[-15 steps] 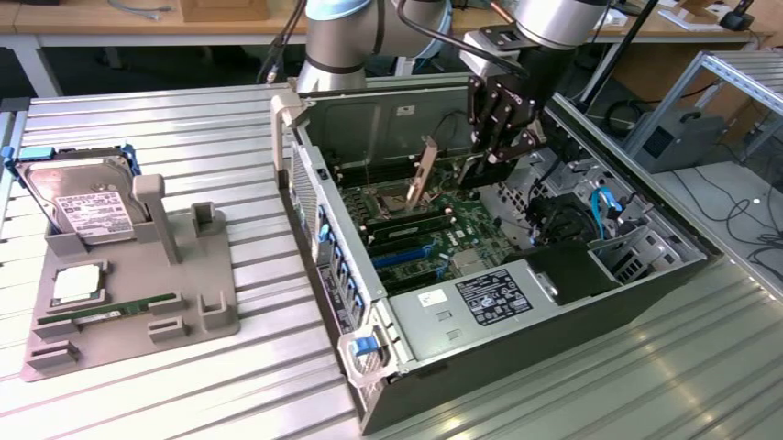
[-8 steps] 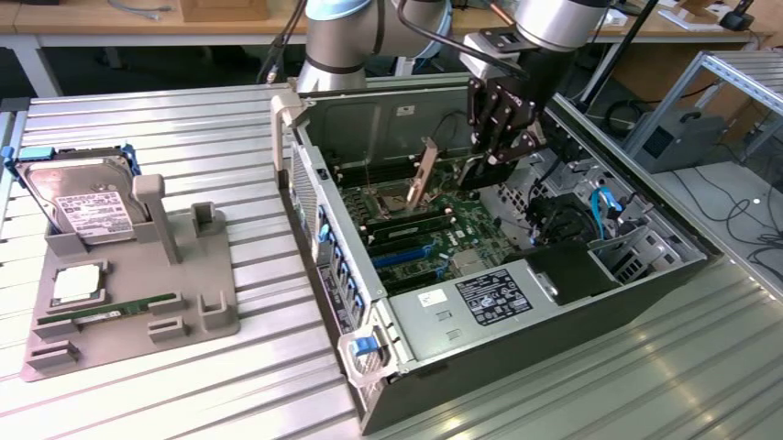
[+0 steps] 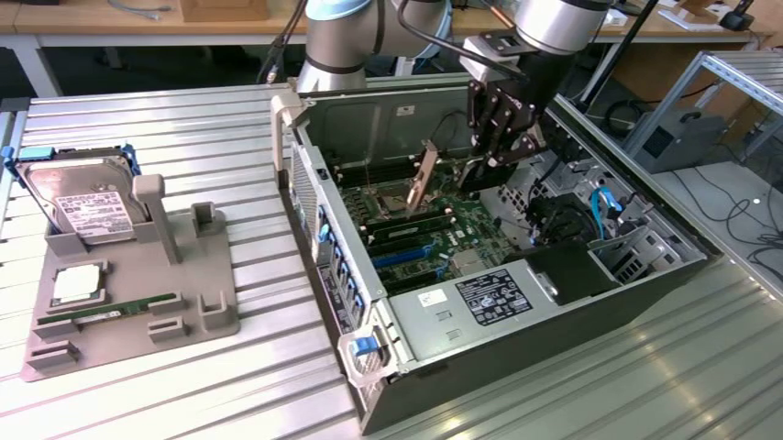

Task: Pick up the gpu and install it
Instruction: 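Insert the gpu into the slot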

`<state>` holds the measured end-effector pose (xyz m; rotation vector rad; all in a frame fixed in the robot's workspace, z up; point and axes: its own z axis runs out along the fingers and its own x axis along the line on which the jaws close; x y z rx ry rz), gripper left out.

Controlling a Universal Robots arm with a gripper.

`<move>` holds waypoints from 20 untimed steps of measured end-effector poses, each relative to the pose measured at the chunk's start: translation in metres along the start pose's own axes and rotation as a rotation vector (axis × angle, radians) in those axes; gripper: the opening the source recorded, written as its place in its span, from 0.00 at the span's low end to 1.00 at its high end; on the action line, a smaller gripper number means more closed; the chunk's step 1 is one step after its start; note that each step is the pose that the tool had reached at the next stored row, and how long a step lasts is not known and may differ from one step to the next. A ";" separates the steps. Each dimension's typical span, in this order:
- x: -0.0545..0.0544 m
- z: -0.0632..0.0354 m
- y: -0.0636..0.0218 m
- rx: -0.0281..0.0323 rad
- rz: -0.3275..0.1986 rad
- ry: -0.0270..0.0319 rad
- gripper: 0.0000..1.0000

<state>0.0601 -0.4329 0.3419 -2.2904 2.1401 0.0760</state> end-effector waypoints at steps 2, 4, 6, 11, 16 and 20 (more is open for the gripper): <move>0.000 0.0004 0.0000 0.0000 0.000 0.0001 0.27; 0.001 0.0009 0.0000 0.0000 0.000 0.0000 0.27; 0.001 0.0013 0.0000 0.0000 0.000 0.0001 0.27; 0.002 0.0030 0.0000 0.0000 0.000 0.0000 0.27; 0.003 0.0041 0.0000 -0.0001 0.000 0.0001 0.27; 0.003 0.0051 0.0000 0.0000 0.000 0.0000 0.27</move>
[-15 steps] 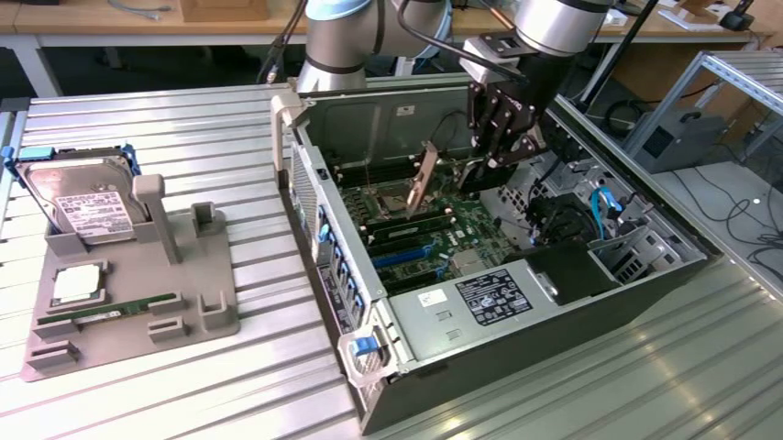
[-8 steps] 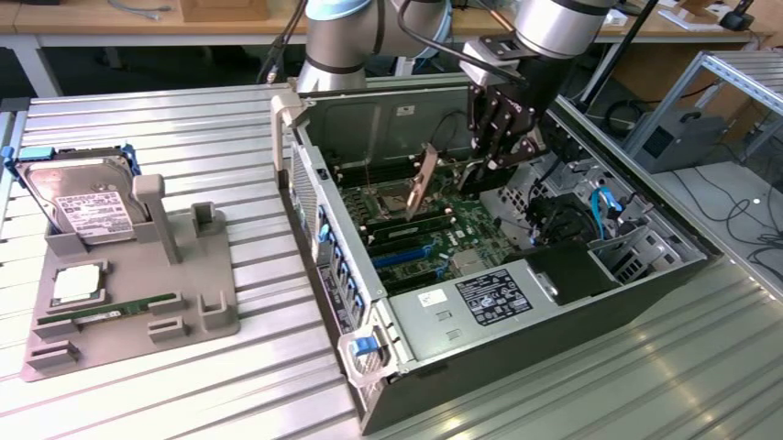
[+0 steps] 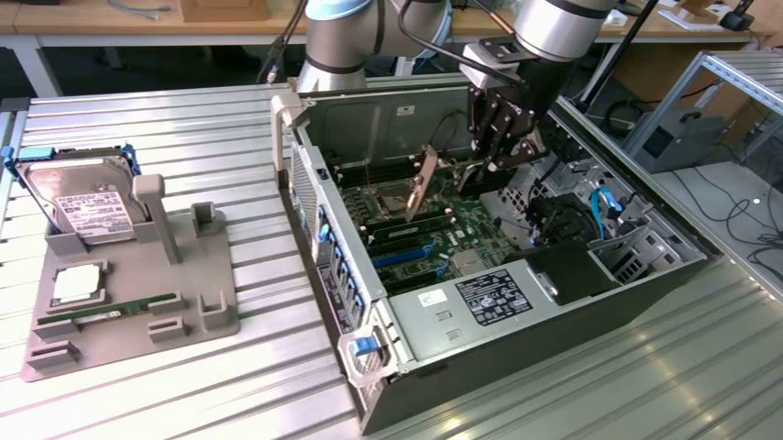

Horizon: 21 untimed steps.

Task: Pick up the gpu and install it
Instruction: 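Insert the gpu into the slot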

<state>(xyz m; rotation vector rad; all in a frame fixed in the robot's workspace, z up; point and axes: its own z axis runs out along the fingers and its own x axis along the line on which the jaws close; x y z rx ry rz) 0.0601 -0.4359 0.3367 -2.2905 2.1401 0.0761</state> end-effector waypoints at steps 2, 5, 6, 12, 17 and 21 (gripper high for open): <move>0.000 0.0006 0.0001 0.0000 0.000 0.0000 0.27; 0.001 0.0015 0.0001 0.0000 0.000 0.0000 0.27; 0.001 0.0017 0.0001 0.0000 0.000 0.0000 0.27; 0.004 0.0063 0.0001 0.0000 0.000 0.0000 0.27; 0.005 0.0082 0.0001 0.0000 0.000 0.0000 0.27; 0.006 0.0095 0.0001 0.0000 0.000 0.0000 0.27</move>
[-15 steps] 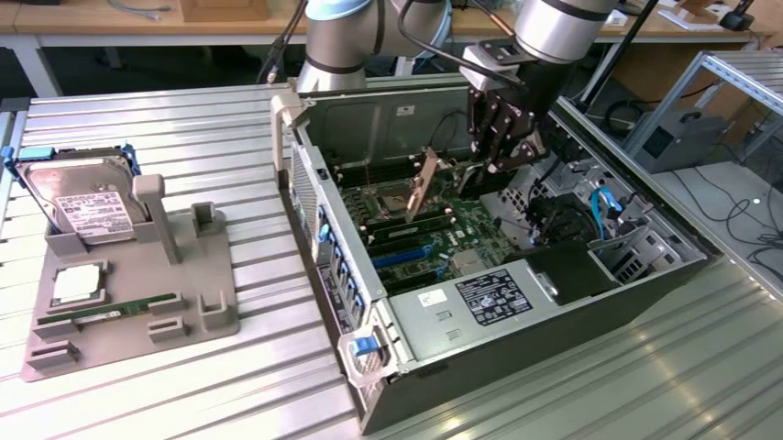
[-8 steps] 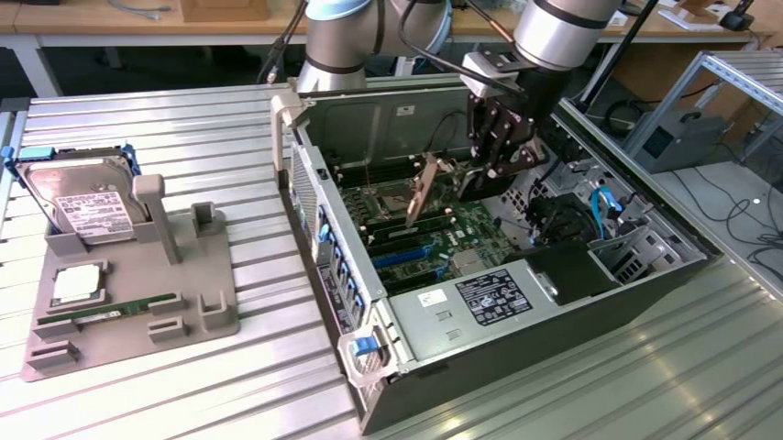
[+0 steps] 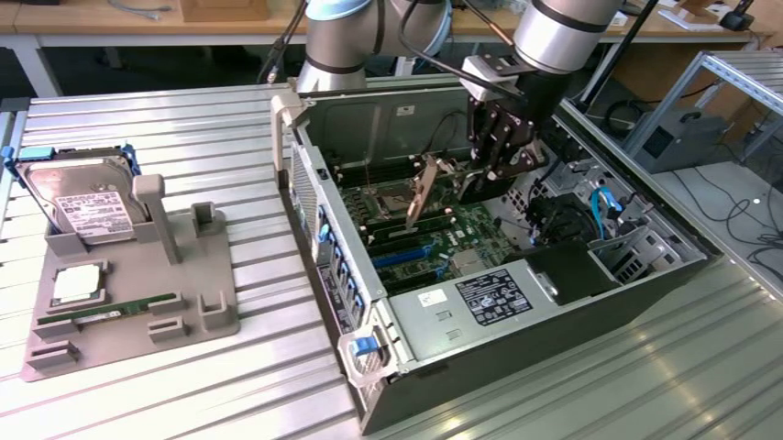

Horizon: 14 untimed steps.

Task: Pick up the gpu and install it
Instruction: 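Insert the gpu into the slot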

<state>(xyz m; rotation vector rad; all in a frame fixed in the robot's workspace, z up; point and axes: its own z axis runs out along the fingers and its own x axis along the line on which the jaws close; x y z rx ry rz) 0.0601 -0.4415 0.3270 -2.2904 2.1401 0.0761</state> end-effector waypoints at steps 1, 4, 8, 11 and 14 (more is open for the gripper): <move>0.000 0.0002 0.0000 0.0000 0.000 0.0001 0.27; 0.001 0.0011 0.0000 0.0000 0.000 0.0001 0.27; 0.002 0.0024 0.0000 -0.0001 0.000 0.0001 0.27; 0.002 0.0032 0.0000 0.0000 0.000 0.0000 0.27; 0.003 0.0044 0.0001 0.0000 0.000 0.0001 0.27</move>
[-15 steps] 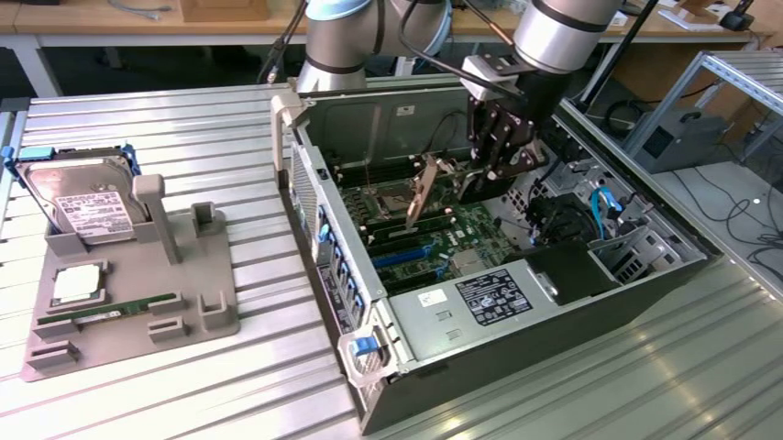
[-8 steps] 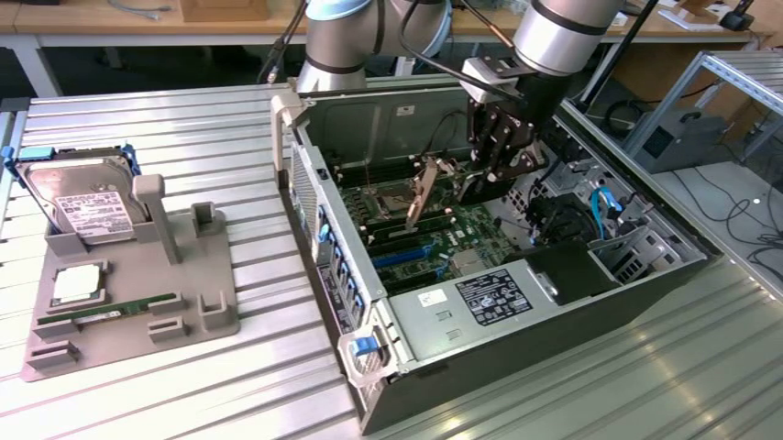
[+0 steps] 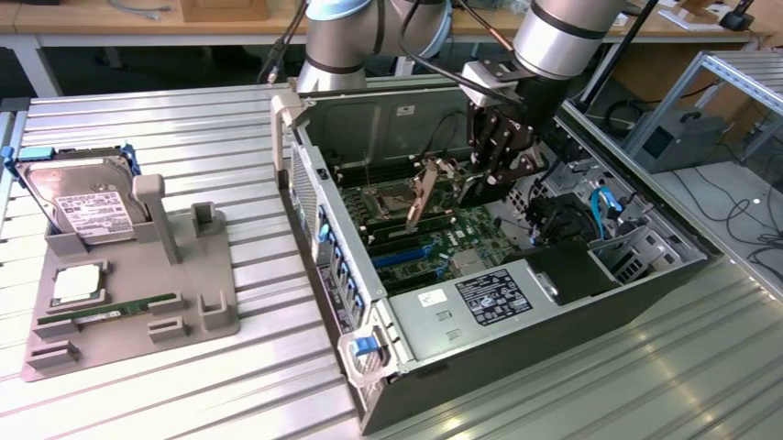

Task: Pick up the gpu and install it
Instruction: 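Insert the gpu into the slot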

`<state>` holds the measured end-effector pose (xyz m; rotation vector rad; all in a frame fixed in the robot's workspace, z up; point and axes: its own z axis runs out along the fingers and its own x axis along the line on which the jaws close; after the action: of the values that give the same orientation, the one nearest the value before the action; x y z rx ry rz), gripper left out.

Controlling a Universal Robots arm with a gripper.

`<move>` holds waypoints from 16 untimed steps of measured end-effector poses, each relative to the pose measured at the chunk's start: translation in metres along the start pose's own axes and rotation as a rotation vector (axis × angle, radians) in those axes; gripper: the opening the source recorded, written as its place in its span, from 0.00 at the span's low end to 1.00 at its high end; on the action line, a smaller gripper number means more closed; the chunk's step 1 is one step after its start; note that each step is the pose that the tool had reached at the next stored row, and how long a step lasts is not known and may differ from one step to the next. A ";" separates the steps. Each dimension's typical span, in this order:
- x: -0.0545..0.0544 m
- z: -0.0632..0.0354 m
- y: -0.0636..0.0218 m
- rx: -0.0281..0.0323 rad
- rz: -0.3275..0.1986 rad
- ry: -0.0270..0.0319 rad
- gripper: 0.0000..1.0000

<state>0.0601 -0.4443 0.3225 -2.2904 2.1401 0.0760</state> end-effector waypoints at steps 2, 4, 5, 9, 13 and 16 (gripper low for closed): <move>0.000 0.0007 0.0000 0.0000 0.000 0.0000 0.27; 0.001 0.0015 0.0000 0.0000 0.000 0.0000 0.27; 0.001 0.0018 0.0000 0.0000 0.000 0.0000 0.27; 0.002 0.0033 0.0000 0.0000 0.000 0.0000 0.27; 0.002 0.0047 0.0000 0.0000 0.000 0.0000 0.27; 0.003 0.0057 0.0000 0.0000 0.000 0.0000 0.27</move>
<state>0.0601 -0.4470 0.3166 -2.2904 2.1401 0.0761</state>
